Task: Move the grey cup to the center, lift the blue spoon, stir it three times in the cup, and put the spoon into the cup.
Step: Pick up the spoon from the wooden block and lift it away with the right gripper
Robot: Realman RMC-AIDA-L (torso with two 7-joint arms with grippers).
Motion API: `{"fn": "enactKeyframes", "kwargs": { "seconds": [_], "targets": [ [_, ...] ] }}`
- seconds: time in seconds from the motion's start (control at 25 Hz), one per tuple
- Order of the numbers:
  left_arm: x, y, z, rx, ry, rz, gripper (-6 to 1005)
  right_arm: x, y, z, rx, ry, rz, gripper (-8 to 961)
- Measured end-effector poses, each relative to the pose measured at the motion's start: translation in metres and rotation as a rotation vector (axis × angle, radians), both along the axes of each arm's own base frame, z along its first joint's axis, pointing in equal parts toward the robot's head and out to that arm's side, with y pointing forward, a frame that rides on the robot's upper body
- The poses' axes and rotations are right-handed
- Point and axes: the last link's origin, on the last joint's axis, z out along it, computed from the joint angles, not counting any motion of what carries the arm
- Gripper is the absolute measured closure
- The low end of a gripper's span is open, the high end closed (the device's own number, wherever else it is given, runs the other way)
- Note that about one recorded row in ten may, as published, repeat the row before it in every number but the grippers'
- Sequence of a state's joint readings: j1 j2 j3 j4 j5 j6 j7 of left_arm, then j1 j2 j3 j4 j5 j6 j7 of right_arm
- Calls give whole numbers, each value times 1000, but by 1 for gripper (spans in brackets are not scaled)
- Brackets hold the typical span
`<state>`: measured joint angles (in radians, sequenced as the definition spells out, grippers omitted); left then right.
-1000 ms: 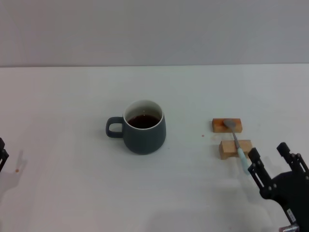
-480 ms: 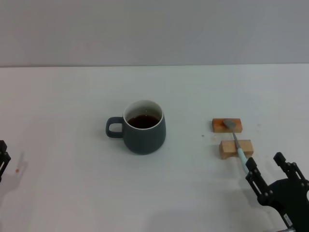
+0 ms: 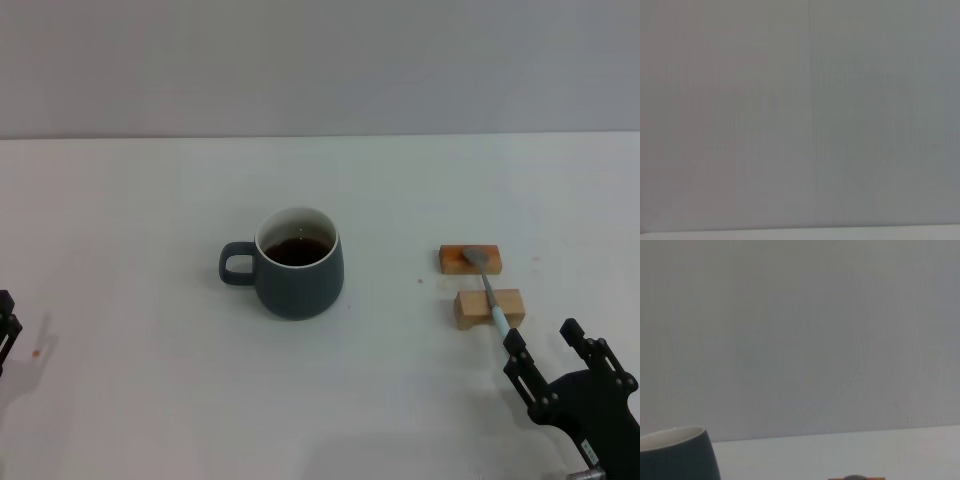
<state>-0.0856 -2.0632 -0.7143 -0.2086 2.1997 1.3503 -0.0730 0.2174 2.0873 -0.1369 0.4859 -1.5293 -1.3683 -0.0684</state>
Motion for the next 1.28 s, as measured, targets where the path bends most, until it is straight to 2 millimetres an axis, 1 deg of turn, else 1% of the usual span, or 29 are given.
{"fn": "enactKeyframes", "kwargs": {
  "seconds": [0.68, 1.28],
  "targets": [
    [2, 2, -1, -1, -3, -6, 140, -2, 11, -9, -60, -16, -4, 249],
    [3, 3, -1, 0, -4, -11, 140, -2, 17, -11, -78, -30, -5, 253]
  ]
}}
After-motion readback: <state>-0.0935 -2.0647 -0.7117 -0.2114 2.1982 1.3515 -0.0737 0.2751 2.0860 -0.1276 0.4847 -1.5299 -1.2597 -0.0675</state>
